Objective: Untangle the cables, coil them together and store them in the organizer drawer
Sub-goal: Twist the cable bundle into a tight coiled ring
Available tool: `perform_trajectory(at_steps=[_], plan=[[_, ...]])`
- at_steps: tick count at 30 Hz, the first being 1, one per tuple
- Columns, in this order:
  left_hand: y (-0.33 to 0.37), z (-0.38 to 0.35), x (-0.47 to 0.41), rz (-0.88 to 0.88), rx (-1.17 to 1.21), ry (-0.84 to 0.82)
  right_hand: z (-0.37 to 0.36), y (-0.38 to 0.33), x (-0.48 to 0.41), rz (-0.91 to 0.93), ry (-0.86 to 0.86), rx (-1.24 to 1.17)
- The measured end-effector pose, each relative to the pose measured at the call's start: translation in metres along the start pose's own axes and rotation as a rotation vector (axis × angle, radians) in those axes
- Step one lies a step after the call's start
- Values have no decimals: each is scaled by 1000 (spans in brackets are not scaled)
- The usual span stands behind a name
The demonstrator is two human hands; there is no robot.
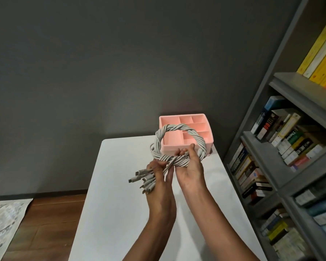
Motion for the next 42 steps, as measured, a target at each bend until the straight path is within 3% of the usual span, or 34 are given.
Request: perform_trajectory(at_steps=[7, 11, 19, 25, 28, 31, 33, 36, 37, 40, 42], plan=[[-8, -4, -16, 159, 209, -138, -6, 3, -8, -65, -84, -70], [-6, -4, -26, 131, 151, -170, -9, -1, -5, -65, -97, -44], [4, -10, -47, 9, -65, -103, 10, 15, 6, -195, -68, 405], [5, -13, -49, 66, -31, -53, 29, 18, 12, -214, -136, 613], [10, -9, -54, 64, -43, -52, 45, 5, 14, -71, -170, 778], [13, -7, -53, 56, -143, -89, 48, -27, 16, 214, -151, 873], [10, -5, -49, 57, -233, -106, 31, -56, 21, 480, -161, 1003], [4, -9, -39, 52, -352, -162, -18, -85, 40, 927, -265, 1401], [3, -12, -35, 43, -386, -190, -34, -83, 42, 955, -392, 1559], [4, -15, -32, 16, -514, -245, -55, -55, 42, 786, -820, 2026], [7, -12, -33, 16, -579, -252, -59, -53, 43, 740, -935, 2065]])
Point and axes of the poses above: each hand's wrist, its own x-axis away from the middle knuckle, its own z-axis out of the back of the hand, y = z × x, the point moved 8 cm from there along -x, towards the middle knuckle, and after that the axes turned 14 degrees about x, right-handed, at the moved point
